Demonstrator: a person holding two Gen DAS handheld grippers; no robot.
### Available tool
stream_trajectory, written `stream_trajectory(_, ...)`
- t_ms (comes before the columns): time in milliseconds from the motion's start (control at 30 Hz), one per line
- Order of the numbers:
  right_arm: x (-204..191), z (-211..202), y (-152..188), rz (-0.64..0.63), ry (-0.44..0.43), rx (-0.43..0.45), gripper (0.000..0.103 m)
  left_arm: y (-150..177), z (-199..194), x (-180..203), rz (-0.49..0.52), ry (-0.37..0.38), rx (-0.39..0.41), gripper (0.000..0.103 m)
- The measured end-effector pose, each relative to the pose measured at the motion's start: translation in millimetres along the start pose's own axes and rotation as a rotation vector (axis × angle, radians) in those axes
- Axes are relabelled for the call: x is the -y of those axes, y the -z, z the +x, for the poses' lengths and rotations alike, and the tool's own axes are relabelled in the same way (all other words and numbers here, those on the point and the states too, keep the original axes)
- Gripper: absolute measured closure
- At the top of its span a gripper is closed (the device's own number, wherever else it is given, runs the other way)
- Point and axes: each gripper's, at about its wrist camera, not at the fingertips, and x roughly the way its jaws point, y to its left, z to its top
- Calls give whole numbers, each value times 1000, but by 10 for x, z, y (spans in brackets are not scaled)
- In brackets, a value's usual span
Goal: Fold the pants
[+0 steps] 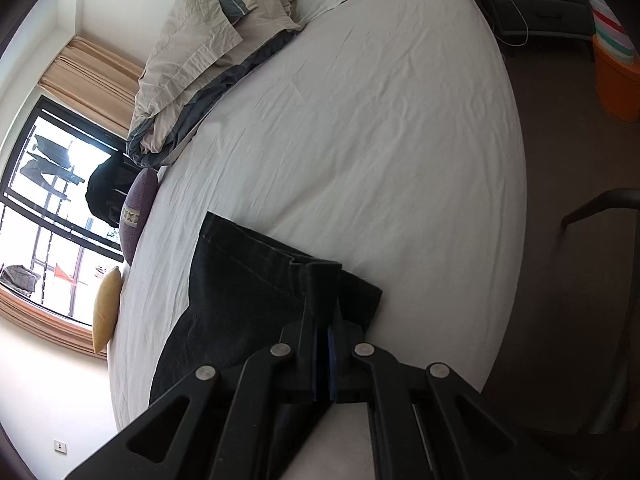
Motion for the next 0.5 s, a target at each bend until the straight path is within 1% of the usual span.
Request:
stream_trajectory(167, 21, -2, 5, -3, -1, -5, 102, 40, -6, -49, -18, 16, 15, 89)
stream_trajectory(267, -36, -84, 13, -30, 42, -9, 100, 66, -29, -92, -37, 30, 28, 89)
stream_trajectory(300, -56, -133, 3, -34, 75, -5, 97, 77, -34, -106, -40, 34, 32, 89)
stream_trajectory(333, -104, -205, -10, -44, 139, 9, 94, 91, -31, -120, -42, 38, 36, 89)
stream_trajectory(367, -159, -291, -25, -60, 227, 36, 74, 104, -34, -136, -42, 41, 40, 89)
stream_trajectory(400, -238, -391, -27, -82, 268, 80, 58, 116, -34, -149, -45, 44, 45, 89)
stream_trajectory(433, -355, -472, -32, -122, 256, 108, 57, 128, -28, -157, -49, 46, 51, 89)
stream_trajectory(500, -727, -582, -9, -254, 258, 155, 57, 146, -27, -165, -51, 45, 60, 89)
